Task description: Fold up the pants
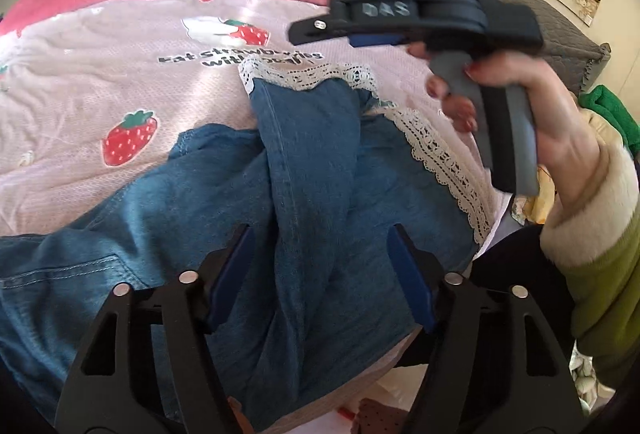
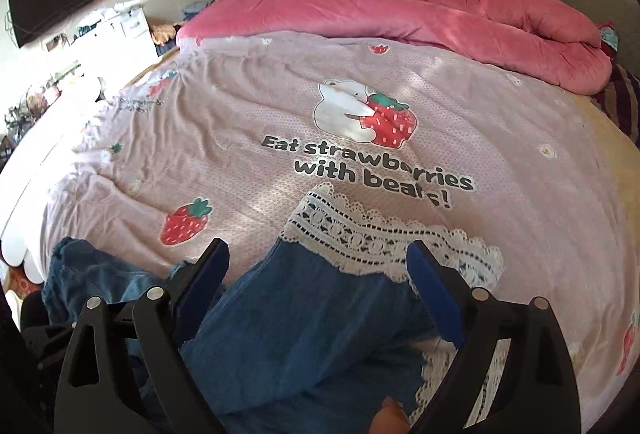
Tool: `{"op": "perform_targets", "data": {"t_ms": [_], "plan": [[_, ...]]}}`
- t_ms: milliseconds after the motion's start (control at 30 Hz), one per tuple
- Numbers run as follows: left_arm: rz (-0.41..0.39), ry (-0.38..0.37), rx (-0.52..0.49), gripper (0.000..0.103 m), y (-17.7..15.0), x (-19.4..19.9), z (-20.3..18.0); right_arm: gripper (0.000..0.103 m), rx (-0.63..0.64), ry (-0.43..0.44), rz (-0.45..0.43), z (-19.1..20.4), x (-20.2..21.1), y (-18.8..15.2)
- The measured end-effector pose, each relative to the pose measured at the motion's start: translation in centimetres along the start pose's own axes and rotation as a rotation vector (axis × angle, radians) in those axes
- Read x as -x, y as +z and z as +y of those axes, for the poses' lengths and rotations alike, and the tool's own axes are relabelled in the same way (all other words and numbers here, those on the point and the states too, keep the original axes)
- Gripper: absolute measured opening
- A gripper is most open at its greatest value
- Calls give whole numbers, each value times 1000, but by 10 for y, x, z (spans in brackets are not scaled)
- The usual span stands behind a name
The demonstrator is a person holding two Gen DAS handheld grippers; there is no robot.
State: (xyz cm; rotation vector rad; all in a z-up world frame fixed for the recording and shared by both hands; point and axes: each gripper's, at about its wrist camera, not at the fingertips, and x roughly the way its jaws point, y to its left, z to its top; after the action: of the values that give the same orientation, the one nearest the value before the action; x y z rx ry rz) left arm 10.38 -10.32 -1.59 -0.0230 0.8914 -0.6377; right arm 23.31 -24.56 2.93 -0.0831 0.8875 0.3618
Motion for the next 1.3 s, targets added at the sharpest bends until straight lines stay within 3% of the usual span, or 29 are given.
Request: {"op": "perform_targets", "data": {"t_ms": [233,467,533,600,633,700,933,1100,1300], "plan": [[13,-26,7,29,-3,-13,5,92,84,-52,125,15,-62,32],[40,-31,14,24,-6,-26,8,89,43,-47,225,8,-116,47],[41,-30,14,24,-7,-28,9,70,53,-46,253,7,-126,44],[43,-30,14,24,-7,-30,9,35,83,-48,263,8,-130,41],[40,-29,11,21,-7,-30,8,30,96,-40,249,8,-127,40],[37,-21,4,19,-8,-30,7,15,73,-10,213,3,-117,41],[28,-11,1,4,-11,-27,6,13,-35,41,31,-22,-43,43],[-24,6,-51,2,-10,-10,1,12,-71,58,-96,-32,19,38],[-56,34,-194,2,-11,6,-17,12,-180,61,-206,-57,91,-11]]}}
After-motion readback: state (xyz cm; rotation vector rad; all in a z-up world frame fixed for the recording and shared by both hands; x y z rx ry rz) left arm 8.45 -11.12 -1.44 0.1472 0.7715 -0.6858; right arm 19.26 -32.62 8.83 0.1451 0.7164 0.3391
